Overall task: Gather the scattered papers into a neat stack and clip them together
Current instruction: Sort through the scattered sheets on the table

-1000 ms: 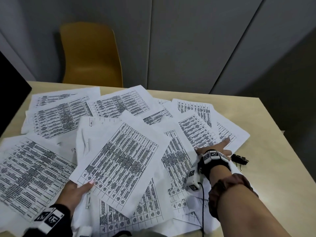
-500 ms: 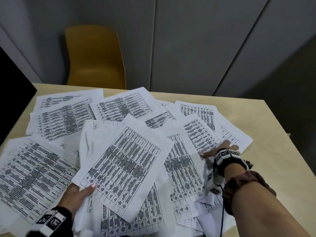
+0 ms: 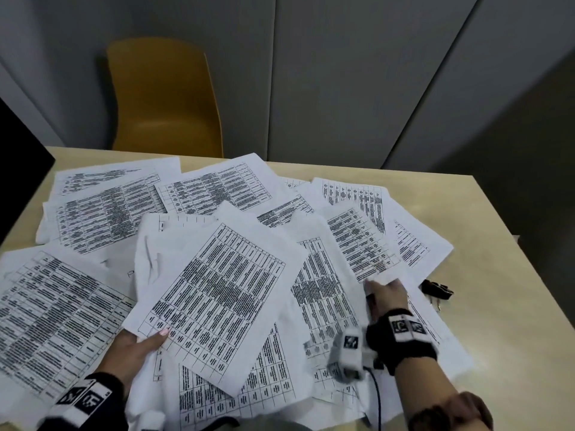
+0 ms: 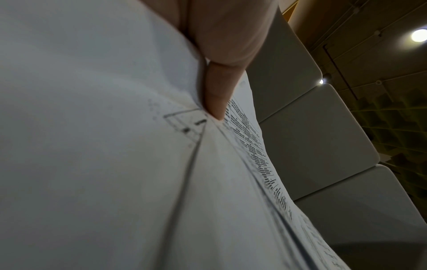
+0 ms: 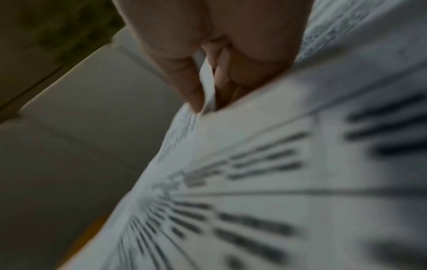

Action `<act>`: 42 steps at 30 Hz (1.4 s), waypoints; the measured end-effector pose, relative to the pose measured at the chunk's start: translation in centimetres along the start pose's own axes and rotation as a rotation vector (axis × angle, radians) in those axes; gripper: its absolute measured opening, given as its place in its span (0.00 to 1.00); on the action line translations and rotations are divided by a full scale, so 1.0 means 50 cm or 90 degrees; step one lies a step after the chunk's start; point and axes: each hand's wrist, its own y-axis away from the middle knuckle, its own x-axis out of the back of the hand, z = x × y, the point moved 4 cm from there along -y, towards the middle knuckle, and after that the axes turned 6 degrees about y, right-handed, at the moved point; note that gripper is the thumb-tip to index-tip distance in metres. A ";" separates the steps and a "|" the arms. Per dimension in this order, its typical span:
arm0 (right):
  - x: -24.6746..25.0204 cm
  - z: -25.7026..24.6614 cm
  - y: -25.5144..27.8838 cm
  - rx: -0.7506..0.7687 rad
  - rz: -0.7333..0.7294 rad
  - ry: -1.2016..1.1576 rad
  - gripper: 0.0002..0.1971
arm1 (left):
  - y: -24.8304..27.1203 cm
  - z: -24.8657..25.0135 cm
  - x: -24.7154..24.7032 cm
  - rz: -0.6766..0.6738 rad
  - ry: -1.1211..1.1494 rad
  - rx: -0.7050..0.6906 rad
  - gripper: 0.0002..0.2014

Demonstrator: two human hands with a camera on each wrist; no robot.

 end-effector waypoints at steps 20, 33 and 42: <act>-0.020 -0.034 0.093 0.029 0.018 0.293 0.57 | 0.006 0.004 -0.007 0.002 -0.007 -0.041 0.17; 0.053 -0.066 0.021 0.087 0.065 0.609 0.29 | 0.010 0.002 -0.007 -0.027 -0.030 -0.050 0.20; 0.074 -0.045 -0.003 0.025 0.042 0.613 0.47 | -0.003 -0.008 0.000 -0.032 -0.045 -0.036 0.11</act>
